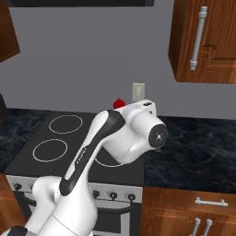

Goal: Collect the turmeric, ketchup, and shaker from the cabinet and place them next to the stove.

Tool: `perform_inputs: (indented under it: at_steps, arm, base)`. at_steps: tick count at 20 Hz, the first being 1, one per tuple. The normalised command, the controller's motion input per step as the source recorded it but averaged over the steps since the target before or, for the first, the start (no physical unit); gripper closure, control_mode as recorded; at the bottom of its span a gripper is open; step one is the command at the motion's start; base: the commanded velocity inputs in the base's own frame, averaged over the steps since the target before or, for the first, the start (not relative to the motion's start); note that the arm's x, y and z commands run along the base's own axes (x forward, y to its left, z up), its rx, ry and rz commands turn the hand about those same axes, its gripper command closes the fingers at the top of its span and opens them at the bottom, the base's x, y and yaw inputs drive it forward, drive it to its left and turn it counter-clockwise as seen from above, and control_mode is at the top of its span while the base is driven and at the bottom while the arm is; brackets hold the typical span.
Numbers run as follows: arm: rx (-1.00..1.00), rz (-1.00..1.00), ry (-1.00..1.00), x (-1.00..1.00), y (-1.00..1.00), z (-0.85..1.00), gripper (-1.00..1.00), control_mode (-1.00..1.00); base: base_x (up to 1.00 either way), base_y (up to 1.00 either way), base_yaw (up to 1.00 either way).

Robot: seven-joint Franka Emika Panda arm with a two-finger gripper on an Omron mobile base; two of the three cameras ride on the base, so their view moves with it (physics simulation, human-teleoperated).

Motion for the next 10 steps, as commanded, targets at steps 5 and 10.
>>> perform_inputs:
  at_steps: [5, 10]
  arm:
    - [-0.04, 0.01, 0.09, 0.33, -0.41, -0.37, 1.0, -1.0]
    - [-0.05, 0.0, 0.1, 0.28, -0.33, -0.38, 1.0, -1.0]
  base:
    - [0.0, 0.0, 0.0]
    - [0.0, 0.0, 0.0]
